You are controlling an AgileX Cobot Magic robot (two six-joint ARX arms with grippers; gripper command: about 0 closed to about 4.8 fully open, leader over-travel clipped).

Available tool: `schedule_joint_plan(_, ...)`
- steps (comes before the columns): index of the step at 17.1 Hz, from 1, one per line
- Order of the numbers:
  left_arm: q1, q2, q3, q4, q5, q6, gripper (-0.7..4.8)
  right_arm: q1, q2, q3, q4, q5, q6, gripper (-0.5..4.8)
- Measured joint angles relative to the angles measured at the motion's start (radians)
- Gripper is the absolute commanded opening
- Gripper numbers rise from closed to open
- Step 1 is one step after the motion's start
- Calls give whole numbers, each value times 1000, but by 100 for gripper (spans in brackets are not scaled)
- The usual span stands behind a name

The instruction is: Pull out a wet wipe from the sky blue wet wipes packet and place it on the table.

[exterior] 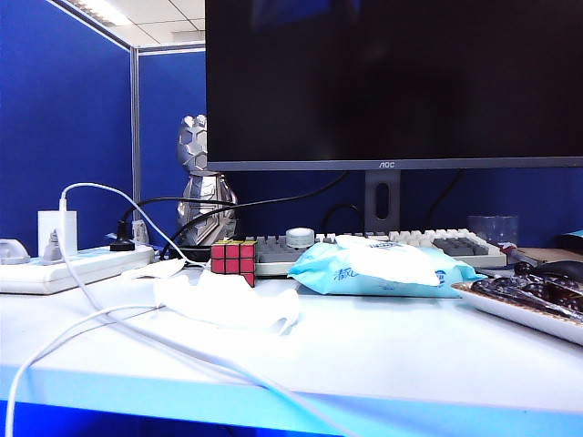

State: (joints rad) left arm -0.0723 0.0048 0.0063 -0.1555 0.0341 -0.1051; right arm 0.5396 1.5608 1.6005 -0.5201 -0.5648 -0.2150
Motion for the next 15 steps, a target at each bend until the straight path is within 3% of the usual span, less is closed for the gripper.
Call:
schedule_joint_plan(3, 0, 0, 0, 0, 0, 0, -1, 0, -134, 132, 12, 43, 47, 1)
schedule_joint_plan(10, 0, 0, 0, 0, 0, 0, -1, -1, -596, 221, -42, 300, 68, 1)
schedule_joint_plan(13, 0, 0, 0, 0, 0, 0, -1, -1, -795, 222, -169, 386, 69, 2)
schedule_joint_plan(15, 0, 0, 0, 0, 0, 0, -1, -1, -877, 224, -233, 386, 69, 2)
